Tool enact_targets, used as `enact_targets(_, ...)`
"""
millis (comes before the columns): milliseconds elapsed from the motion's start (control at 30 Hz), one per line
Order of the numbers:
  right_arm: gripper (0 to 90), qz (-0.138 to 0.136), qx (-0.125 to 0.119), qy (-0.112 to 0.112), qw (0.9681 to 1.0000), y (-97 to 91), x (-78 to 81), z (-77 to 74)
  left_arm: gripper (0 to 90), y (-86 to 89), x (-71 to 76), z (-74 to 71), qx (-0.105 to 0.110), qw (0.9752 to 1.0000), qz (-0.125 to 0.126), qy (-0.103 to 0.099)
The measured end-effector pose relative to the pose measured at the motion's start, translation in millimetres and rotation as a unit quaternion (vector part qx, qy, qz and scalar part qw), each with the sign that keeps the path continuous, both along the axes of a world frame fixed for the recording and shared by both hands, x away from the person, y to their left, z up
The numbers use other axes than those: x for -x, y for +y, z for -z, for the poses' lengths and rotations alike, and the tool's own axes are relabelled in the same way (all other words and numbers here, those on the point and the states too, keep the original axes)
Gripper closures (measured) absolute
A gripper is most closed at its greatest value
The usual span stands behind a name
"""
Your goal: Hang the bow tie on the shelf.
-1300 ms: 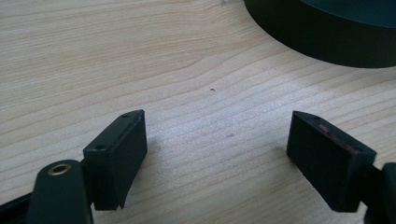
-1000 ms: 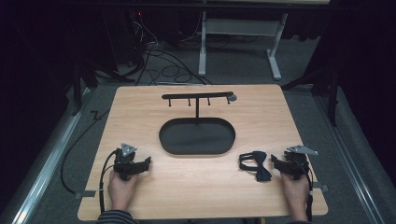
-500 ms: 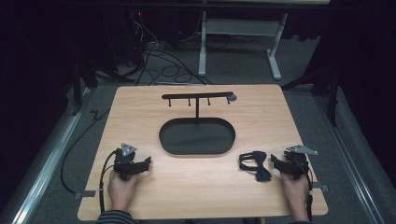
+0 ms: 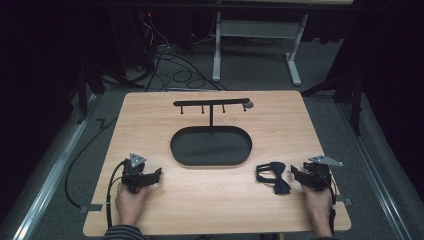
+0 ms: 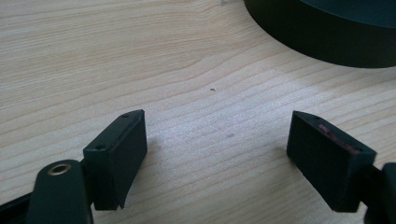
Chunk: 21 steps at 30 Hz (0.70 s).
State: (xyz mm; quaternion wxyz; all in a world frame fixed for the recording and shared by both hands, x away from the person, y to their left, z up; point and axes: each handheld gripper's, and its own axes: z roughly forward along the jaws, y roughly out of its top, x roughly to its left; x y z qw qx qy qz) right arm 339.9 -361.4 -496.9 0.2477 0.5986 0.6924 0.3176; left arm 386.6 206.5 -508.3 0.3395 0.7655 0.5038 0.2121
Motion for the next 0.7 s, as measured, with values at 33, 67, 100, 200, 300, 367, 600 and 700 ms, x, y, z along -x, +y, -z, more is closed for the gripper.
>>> enact_targets(33,47.1,-0.004,-0.015,-0.002,0.9999,-0.6,2.6,-2.9,20.5,0.0,0.0,0.0,0.0,1.0,0.0,0.0)
enact_targets(67,47.9,-0.006,-0.019,-0.003,0.9998,-0.4,3.9,-4.4,20.5,0.0,0.0,0.0,0.0,1.0,0.0,0.0)
enact_targets(100,49.1,-0.01,-0.021,-0.003,0.9997,0.1,5.2,-5.7,20.5,0.0,0.0,0.0,0.0,1.0,0.0,0.0)
enact_targets(200,52.1,-0.02,-0.026,-0.007,0.9994,2.3,9.8,-8.4,20.5,0.0,0.0,0.0,0.0,1.0,0.0,0.0)
enact_targets(300,53.3,-0.026,-0.037,-0.01,0.9989,3.3,12.9,-9.7,20.5,0.1,0.0,-0.1,-0.001,1.0,0.001,0.0)
enact_targets(367,53.6,-0.031,-0.045,-0.013,0.9984,4.9,14.9,-11.1,20.5,0.1,0.0,-0.1,-0.001,1.0,0.001,0.0)
enact_targets(600,53.5,-0.062,-0.063,-0.013,0.996,17.7,17.8,-19.6,20.5,-0.1,0.1,0.0,-0.001,1.0,0.0,-0.001)
enact_targets(700,53.3,-0.071,-0.066,-0.014,0.9952,22.8,16.1,-22.2,20.5,-0.1,0.2,0.0,-0.002,1.0,0.0,0.0)
